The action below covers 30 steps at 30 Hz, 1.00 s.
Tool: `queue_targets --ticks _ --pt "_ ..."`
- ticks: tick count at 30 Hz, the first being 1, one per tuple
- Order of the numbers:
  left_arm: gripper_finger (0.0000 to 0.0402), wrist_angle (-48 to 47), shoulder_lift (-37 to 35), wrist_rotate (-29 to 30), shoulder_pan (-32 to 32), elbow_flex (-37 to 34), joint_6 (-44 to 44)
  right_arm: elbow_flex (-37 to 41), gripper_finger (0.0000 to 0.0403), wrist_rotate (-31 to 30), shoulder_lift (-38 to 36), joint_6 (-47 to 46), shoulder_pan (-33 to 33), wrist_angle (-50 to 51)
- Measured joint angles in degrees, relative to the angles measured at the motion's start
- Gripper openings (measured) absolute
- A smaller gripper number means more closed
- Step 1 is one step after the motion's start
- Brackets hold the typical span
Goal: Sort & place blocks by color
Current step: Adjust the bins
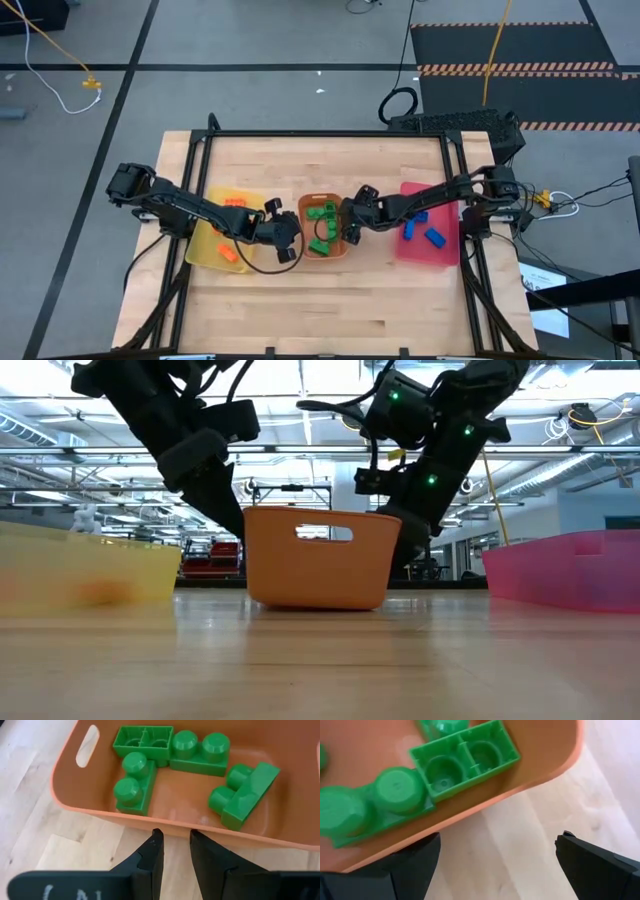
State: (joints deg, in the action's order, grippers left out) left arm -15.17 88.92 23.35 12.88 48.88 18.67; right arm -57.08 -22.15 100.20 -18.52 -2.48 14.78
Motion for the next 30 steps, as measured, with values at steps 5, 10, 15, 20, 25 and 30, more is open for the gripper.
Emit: queue_targets --ticks 5,10,15,20,25,30 --pt "0.0097 0.0 0.0 0.0 0.0 0.0 0.0 0.0 0.0376 1.3 0.0 -0.9 -1.0 0.1" --pt "0.0097 -0.5 0.0 -0.4 0.0 0.0 -0.1 0.0 0.0376 1.3 0.0 -1.3 -1.0 0.6" --pt "0.0097 -5.8 0.0 -1.1 -0.4 0.0 0.4 0.0 0.0376 1.3 0.0 -1.7 -1.0 1.8" --pt "0.0097 -8.1 0.0 -1.1 -1.0 0.0 1.3 0.0 0.0376 1.3 0.0 -1.8 -1.0 3.0" --pt "0.0097 -7.3 0.0 -1.0 -2.4 0.0 -0.1 0.0 0.0376 1.3 0.0 -1.8 -1.0 3.5" --pt "0.0097 -4.3 0.0 0.1 -4.8 0.0 -2.1 0.0 0.0376 1.3 0.0 -2.6 -1.0 3.4"
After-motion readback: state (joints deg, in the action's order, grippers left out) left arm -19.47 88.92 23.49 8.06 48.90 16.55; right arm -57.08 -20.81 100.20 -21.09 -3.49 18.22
